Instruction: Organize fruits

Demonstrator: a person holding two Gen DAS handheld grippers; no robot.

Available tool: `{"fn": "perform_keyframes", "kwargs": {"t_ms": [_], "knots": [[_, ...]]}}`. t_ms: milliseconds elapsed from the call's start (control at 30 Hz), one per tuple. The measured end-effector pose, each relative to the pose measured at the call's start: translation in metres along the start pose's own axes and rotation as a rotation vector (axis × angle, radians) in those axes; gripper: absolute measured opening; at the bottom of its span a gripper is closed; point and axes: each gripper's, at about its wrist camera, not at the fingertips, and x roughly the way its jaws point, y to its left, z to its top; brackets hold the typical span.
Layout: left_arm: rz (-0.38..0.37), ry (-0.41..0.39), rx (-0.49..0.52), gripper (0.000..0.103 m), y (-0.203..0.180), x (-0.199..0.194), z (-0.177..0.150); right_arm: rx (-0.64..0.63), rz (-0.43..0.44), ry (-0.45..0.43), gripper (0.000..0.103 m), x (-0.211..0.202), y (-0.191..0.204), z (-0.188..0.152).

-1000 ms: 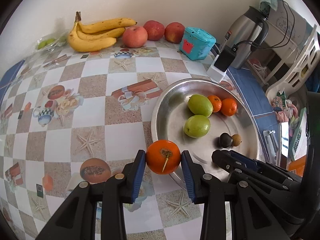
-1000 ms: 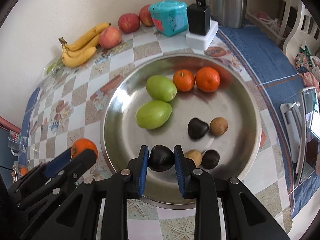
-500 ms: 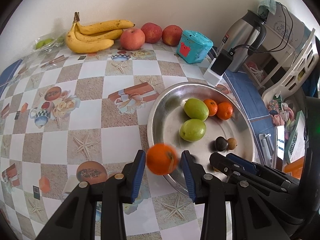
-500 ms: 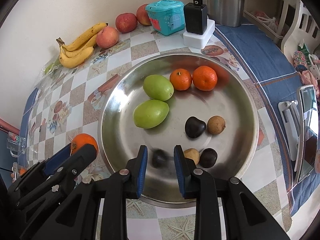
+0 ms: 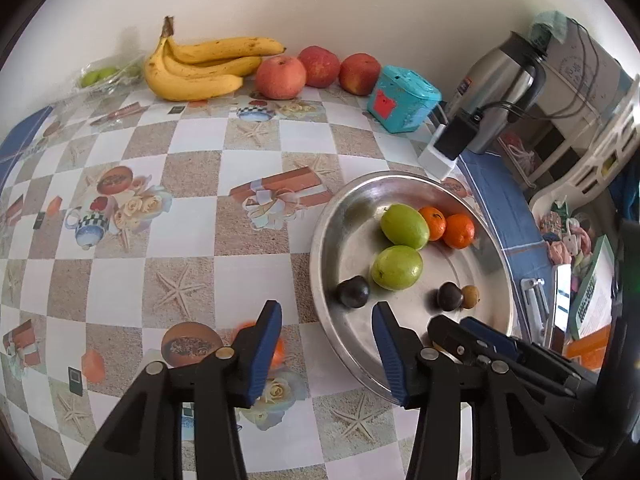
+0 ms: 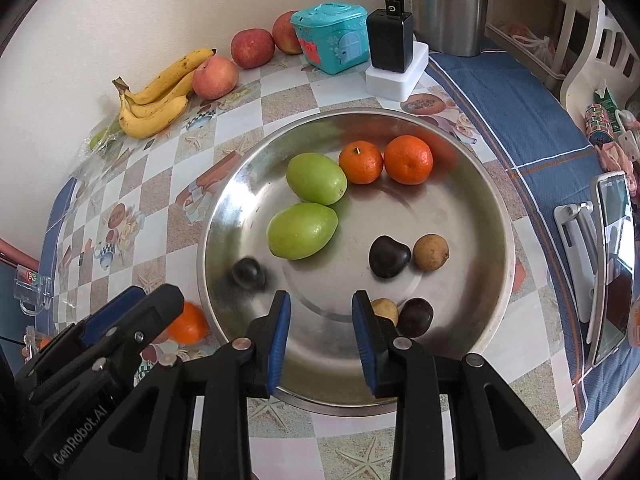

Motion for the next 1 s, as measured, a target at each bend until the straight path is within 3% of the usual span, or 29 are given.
{"fn": "perform_keyframes", "kwargs": {"t_ms": [333, 600, 800, 1000], "knots": [[0.023, 0.097, -0.299, 0.051, 0.081, 0.01, -0.002, -0.008, -0.003, 0.006, 0.033, 0.001, 0.002, -0.001], [-0.009, 0.085, -0.446, 0.051, 0.124, 0.006, -0.004, -0.023, -0.001, 0.012, 0.033, 0.002, 0.006, 0.0], [-0.003, 0.037, -0.44, 0.051, 0.132, 0.006, 0.006, -0.02, 0.001, 0.015, 0.033, 0.003, 0.006, 0.0], [-0.005, 0.014, -0.369, 0.051, 0.122, 0.016, 0.017, -0.031, -0.001, 0.022, 0.033, 0.006, 0.009, 0.001]]}}
